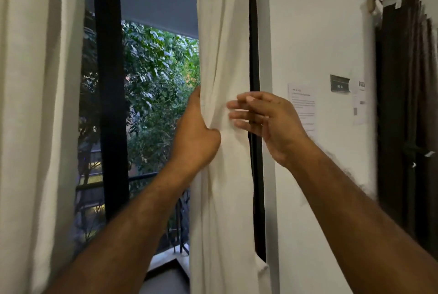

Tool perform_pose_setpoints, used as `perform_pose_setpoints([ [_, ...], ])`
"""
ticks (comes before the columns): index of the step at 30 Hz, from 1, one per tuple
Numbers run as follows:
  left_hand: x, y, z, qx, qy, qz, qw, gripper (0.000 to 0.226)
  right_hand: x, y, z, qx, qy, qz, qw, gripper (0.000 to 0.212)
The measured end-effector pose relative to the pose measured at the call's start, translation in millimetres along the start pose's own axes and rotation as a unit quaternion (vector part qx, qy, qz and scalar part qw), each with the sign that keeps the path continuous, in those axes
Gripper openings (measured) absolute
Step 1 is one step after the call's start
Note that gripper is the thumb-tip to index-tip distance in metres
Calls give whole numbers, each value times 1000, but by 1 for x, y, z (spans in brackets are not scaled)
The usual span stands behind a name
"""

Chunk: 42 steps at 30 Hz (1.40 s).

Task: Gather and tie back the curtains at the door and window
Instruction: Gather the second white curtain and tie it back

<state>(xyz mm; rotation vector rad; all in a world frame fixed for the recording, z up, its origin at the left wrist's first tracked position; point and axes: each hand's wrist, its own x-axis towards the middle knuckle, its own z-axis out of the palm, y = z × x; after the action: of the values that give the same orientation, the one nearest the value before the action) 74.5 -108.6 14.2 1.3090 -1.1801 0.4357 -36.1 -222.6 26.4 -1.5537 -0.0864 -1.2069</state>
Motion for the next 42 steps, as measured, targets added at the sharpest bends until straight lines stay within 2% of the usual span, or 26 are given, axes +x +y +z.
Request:
perform_pose_setpoints([
  [2, -3, -2, 0, -17, 5, -30, 999, 67, -8, 17, -13, -115, 77, 22, 990, 26],
  [3, -5, -2, 1, -28, -4, -42, 999, 59, -15, 28, -17, -146, 67, 61, 985, 43],
  [5, -13, -3, 4, -64, -33, -55, 996, 50, -31, 52, -19, -123, -44, 131, 983, 81],
  [6, -18, -5, 7, -84, -56, -66, 993, 49, -38, 65, -19, -78, -105, 152, 980, 86],
  [7, -25, -5, 9, -95, -80, -82, 989, 47, -44, 76, -16, -32, -151, 160, 975, 82],
  [9, -39, -10, 15, -69, -96, -98, 988, 42, -55, 89, -12, 42, -175, 169, 969, 71],
  [10, -46, -15, 18, -19, -74, -94, 993, 42, -59, 91, -10, 61, -173, 173, 968, 72],
  [12, -58, -24, 19, 50, -13, -101, 993, 60, -65, 96, -8, 76, -174, 175, 966, 74],
  [14, -69, -30, 18, -40, -34, -157, 986, 67, -70, 100, -5, 94, -171, 191, 962, 72],
  [15, -73, -33, 19, -82, -60, -185, 978, 59, -73, 103, -4, 101, -172, 205, 958, 70],
  [17, -77, -38, 19, -90, -94, -211, 969, 35, -78, 106, -1, 109, -186, 231, 949, 67],
  [19, -78, -40, 18, -80, -60, -215, 972, 9, -83, 110, -3, 113, -210, 248, 939, 64],
  [21, -76, -46, 14, -102, 1, -246, 964, 12, -89, 118, -13, 107, -218, 233, 942, 56],
  [23, -73, -49, 8, -141, 36, -274, 951, 15, -95, 129, -36, 40, -176, 200, 963, 45],
  [25, -71, -55, 3, -177, 41, -297, 937, 6, -107, 146, -63, -62, -172, 209, 961, 57],
  [26, -70, -57, 0, -192, 36, -309, 931, 8, -115, 155, -74, -122, -203, 228, 945, 64],
  [28, -69, -61, -2, -216, 20, -326, 920, 17, -131, 175, -87, -233, -293, 265, 889, 66],
  [29, -68, -62, -2, -222, 15, -325, 919, 17, -136, 184, -89, -270, -325, 272, 864, 63],
  [31, -68, -63, -2, -232, 8, -325, 917, 16, -143, 199, -86, -319, -346, 260, 843, 50],
  [34, -70, -63, -1, -248, -10, -323, 913, 16, -145, 219, -80, -429, -312, 189, 826, 21],
  [36, -72, -64, -1, -265, -29, -323, 908, 17, -141, 227, -79, -503, -216, 149, 823, 16],
  [37, -74, -64, -1, -274, -40, -322, 905, 19, -139, 228, -77, -517, -153, 149, 829, 21],
  [39, -75, -66, 0, -288, -70, -322, 899, 26, -130, 226, -67, -478, -73, 181, 856, 36],
  [41, -77, -68, 2, -291, -104, -322, 895, 31, -123, 221, -51, -374, -73, 255, 889, 42],
  [42, -80, -67, 3, -290, -119, -326, 892, 32, -121, 220, -44, -302, -78, 296, 903, 37],
])
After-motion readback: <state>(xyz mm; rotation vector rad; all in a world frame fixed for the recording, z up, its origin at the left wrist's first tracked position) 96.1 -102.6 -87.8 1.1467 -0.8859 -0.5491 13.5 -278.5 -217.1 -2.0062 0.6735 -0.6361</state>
